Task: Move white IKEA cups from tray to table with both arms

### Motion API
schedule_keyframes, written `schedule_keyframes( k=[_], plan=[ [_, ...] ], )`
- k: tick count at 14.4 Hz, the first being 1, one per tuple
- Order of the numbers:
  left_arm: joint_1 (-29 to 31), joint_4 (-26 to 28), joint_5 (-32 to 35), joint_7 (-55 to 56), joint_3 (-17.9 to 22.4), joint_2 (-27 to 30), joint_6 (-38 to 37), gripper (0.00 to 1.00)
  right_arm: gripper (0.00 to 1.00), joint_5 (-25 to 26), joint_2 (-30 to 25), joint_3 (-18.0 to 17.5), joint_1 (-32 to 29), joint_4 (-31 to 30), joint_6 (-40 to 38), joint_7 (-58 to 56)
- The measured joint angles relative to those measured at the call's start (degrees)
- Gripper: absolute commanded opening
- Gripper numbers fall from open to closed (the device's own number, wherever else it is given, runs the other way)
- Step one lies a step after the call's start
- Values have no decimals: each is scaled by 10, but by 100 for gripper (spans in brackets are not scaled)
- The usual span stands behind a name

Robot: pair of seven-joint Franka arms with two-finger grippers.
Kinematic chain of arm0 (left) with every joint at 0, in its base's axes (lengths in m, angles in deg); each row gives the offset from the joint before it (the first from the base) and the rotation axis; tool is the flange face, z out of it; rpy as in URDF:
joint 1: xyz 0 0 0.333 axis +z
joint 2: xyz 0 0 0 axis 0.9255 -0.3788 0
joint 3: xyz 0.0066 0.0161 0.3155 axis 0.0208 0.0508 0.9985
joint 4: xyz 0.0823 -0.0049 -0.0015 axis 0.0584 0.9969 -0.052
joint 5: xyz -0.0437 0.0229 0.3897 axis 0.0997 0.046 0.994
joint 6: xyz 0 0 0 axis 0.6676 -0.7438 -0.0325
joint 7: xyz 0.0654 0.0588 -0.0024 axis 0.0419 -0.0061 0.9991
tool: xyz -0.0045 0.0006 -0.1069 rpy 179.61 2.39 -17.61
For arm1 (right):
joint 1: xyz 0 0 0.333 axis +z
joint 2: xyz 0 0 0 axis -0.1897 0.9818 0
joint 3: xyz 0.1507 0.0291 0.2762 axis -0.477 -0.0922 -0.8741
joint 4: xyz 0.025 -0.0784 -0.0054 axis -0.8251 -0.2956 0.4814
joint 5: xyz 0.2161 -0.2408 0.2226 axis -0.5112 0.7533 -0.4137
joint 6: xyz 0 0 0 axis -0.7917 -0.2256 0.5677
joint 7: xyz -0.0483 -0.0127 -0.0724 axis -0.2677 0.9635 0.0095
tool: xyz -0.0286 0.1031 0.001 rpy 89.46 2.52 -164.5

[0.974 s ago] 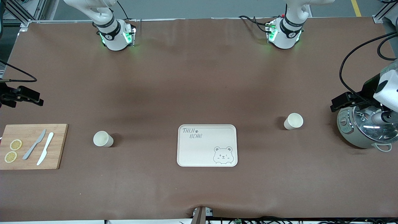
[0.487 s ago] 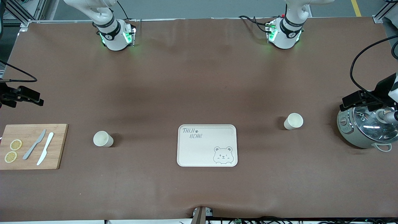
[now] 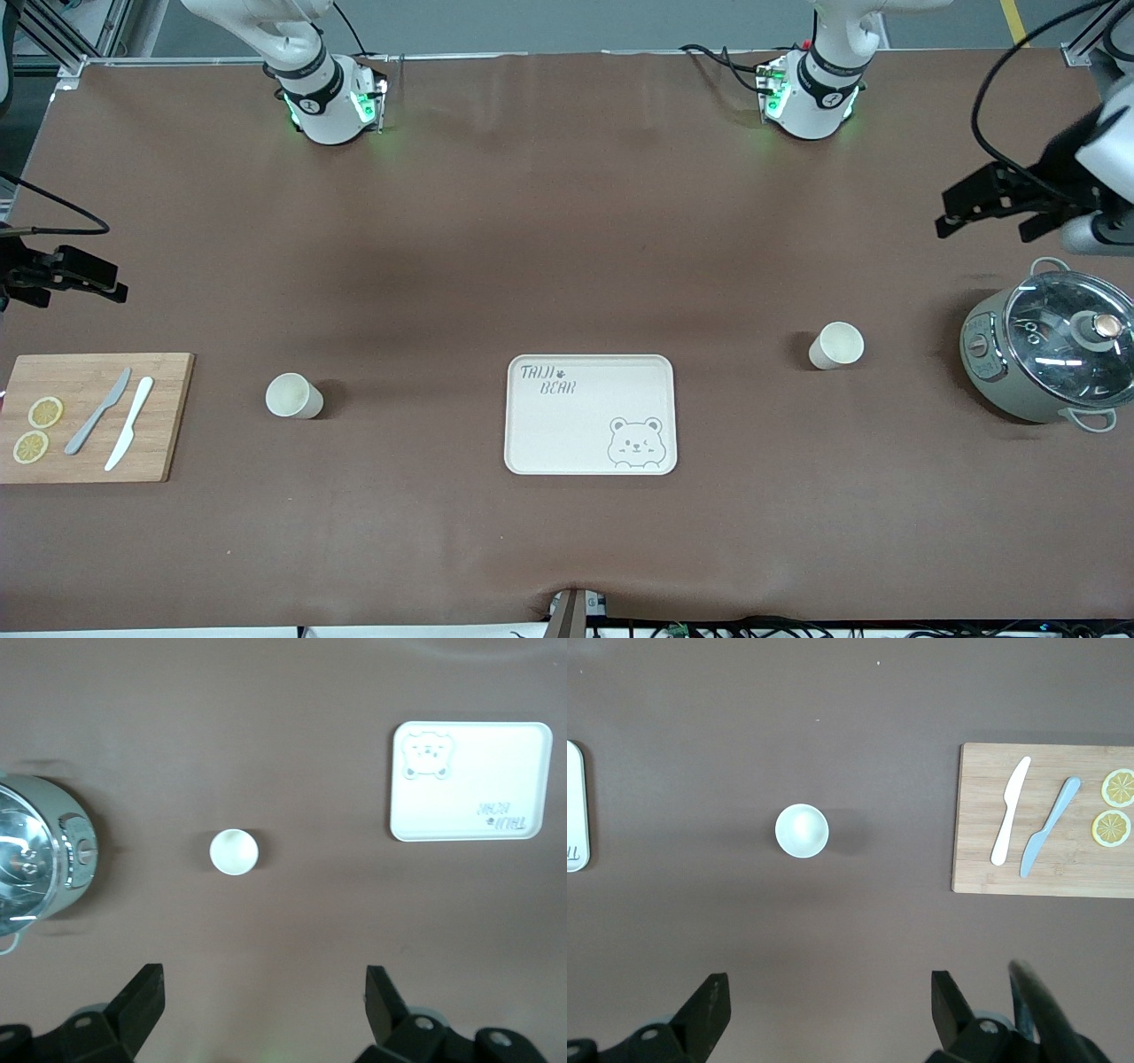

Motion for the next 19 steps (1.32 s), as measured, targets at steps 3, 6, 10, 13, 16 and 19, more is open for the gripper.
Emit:
schedule_keyframes(
  k=[3, 6, 10, 13, 16, 19],
  plan=[
    [5, 3, 7, -3, -7, -3, 10, 100, 100, 0, 0, 0, 0, 0, 0, 0],
    [26, 6, 9, -45, 0, -14, 55, 100, 100, 0, 0, -2, 0, -1, -2, 0],
    [33, 9, 9, -90, 29, -51, 108, 100, 100, -1, 1, -7, 3, -4, -3, 0],
    [33, 9, 9, -92, 36, -73, 127, 100, 100, -1, 1, -8, 4, -4, -3, 0],
    [32, 9, 32, -107, 37, -80, 130, 100, 100, -1, 1, -8, 4, -4, -2, 0],
    [32, 11, 54, -141, 44, -80, 122, 100, 100, 0, 1, -5, 3, -3, -2, 0]
  ],
)
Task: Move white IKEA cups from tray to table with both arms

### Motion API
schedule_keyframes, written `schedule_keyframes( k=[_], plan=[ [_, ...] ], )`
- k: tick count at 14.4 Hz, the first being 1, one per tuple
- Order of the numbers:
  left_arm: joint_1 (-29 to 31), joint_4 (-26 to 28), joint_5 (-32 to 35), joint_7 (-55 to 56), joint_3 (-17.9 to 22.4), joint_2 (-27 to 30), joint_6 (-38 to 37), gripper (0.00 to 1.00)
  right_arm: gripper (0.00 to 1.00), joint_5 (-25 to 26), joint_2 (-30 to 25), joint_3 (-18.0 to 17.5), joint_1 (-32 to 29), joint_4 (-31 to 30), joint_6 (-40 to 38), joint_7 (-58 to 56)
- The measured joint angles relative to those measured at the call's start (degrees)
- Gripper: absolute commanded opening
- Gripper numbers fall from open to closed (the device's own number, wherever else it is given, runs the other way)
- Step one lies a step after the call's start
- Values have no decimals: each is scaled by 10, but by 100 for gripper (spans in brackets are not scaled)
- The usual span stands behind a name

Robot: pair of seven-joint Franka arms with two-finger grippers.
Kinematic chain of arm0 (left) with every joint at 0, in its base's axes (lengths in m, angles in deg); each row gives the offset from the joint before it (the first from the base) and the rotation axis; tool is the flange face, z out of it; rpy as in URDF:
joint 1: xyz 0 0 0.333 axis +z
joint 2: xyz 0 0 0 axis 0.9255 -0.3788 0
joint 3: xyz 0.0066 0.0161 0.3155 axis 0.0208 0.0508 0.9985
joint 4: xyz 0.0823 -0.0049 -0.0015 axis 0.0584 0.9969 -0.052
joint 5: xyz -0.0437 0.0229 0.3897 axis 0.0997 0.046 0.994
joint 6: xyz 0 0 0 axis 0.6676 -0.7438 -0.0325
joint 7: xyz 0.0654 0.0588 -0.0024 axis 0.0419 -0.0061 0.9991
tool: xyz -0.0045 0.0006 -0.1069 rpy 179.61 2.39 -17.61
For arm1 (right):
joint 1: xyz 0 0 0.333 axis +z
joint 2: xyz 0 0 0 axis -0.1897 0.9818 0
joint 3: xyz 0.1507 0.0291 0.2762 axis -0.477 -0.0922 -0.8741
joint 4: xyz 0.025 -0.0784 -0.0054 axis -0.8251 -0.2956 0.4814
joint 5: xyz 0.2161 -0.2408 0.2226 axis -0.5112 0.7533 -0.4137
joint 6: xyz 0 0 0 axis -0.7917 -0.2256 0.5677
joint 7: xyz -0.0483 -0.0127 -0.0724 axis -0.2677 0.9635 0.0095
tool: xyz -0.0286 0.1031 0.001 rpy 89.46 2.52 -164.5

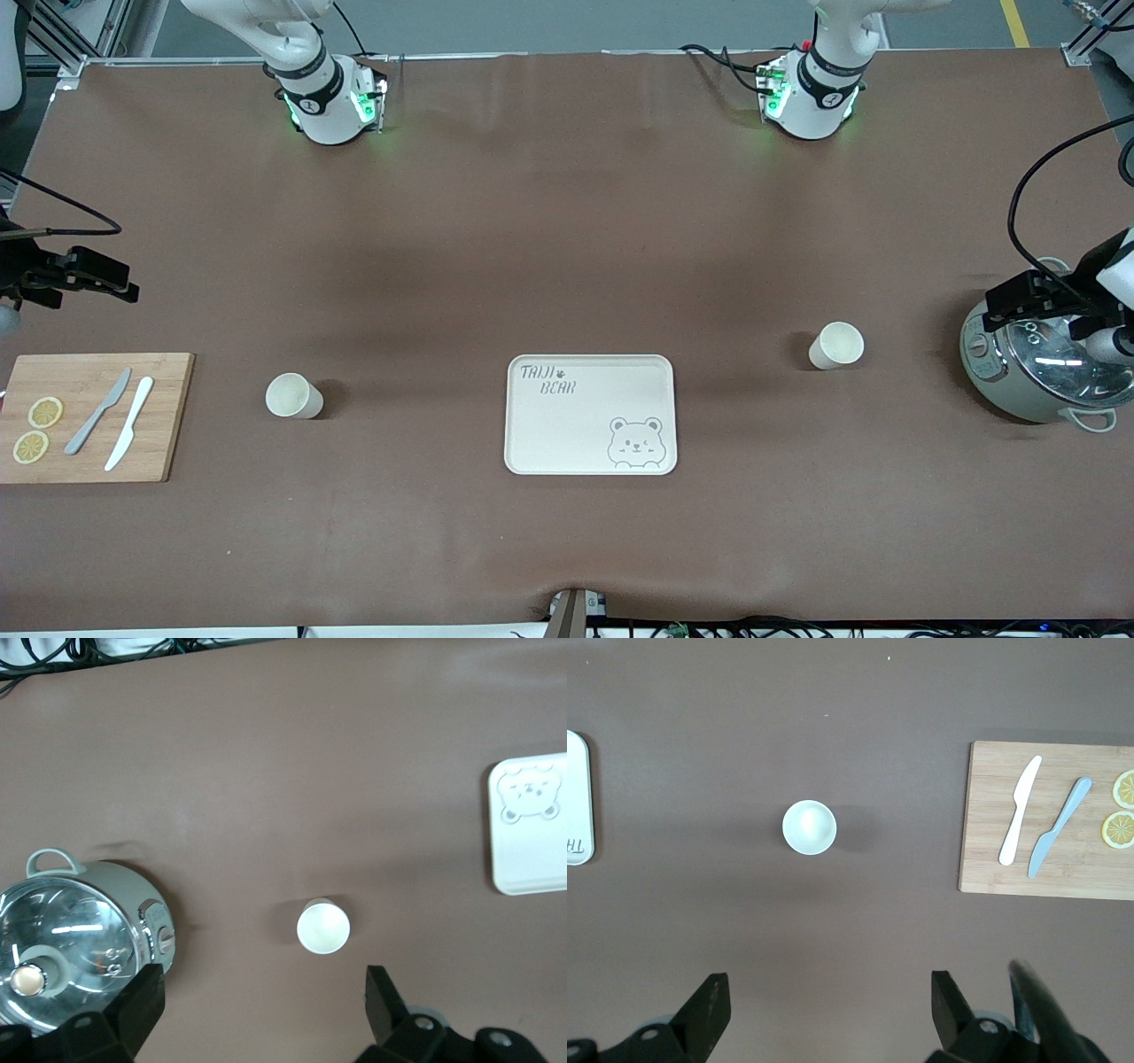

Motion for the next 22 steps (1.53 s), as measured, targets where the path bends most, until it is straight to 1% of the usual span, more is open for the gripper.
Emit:
schedule_keyframes(
  k=[2, 5, 9, 15, 22],
  plan=[
    [-2, 6, 0, -2, 0, -1, -3, 100, 100, 0, 0, 2, -3, 0, -9, 1],
    [-8, 8, 0, -2, 0, -2, -4, 100, 100, 0, 0, 4, -10, 0, -69, 1],
    [-9, 9, 0, -2, 0, -2, -31, 100, 100, -1, 0, 4, -10, -1, -105, 1],
    [-15, 9, 0, 1, -4, -2, -42, 100, 100, -1, 0, 0, -9, -2, -139, 2],
    [-15, 9, 0, 3, -5, -2, -42, 100, 100, 0, 2, 0, -9, -3, -142, 2]
  ],
)
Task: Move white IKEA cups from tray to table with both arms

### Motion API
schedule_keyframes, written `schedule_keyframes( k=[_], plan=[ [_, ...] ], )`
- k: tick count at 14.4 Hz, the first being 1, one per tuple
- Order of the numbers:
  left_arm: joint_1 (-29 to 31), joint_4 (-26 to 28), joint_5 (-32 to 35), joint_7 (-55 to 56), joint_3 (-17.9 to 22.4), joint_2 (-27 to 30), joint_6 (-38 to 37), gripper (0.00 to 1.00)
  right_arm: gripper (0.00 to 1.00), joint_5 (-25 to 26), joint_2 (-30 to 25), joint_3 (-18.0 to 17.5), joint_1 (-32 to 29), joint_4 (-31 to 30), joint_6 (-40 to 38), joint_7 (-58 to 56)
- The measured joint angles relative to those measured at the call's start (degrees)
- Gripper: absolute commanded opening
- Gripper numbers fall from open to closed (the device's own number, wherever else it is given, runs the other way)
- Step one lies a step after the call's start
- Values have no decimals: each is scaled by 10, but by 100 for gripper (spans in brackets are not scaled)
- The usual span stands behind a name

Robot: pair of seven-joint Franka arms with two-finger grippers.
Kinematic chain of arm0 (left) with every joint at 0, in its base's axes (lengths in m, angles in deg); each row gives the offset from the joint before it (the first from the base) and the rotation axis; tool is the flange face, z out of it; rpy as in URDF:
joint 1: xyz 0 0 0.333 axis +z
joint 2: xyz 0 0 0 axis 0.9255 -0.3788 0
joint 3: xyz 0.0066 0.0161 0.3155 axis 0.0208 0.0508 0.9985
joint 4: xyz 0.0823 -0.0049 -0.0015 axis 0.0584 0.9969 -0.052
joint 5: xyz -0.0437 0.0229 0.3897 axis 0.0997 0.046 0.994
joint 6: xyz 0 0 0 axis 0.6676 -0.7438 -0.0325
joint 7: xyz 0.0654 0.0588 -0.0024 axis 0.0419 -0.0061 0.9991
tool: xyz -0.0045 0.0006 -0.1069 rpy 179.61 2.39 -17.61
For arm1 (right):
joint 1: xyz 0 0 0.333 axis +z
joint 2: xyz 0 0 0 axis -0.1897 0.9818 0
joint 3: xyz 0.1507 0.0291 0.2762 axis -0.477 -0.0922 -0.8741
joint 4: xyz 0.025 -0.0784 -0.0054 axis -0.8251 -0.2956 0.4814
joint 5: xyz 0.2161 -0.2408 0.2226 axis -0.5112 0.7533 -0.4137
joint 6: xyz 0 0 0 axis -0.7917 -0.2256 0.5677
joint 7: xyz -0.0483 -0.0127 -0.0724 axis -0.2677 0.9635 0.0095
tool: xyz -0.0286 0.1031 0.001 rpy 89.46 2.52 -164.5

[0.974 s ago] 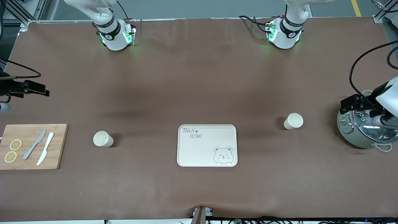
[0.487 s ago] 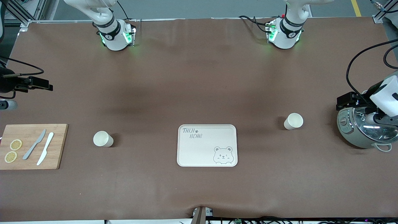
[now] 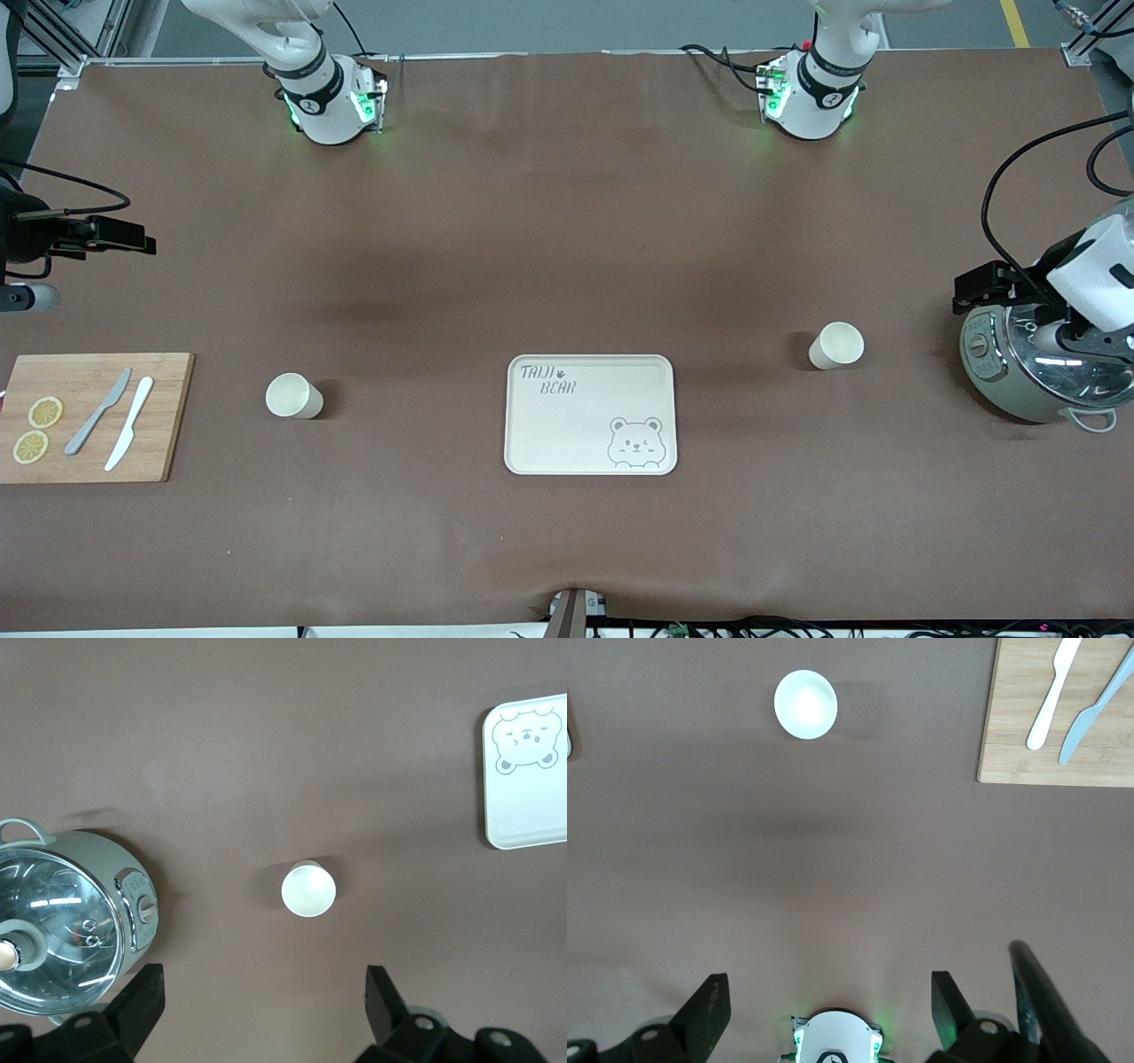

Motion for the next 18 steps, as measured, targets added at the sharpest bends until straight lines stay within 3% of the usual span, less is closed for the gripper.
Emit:
schedule_keyframes(
  k=[5, 13, 18],
  plan=[
    [1, 0, 0, 0, 0, 0, 0, 100, 100, 12, -1, 4, -2, 4, 9, 0],
    [2, 0, 16, 0, 2, 0, 0, 100, 100, 33, -4, -7, 19, 18, 161, 1],
    [2, 0, 27, -5, 2, 0, 0, 100, 100, 54, -9, -7, 41, 21, 191, 3]
  ],
)
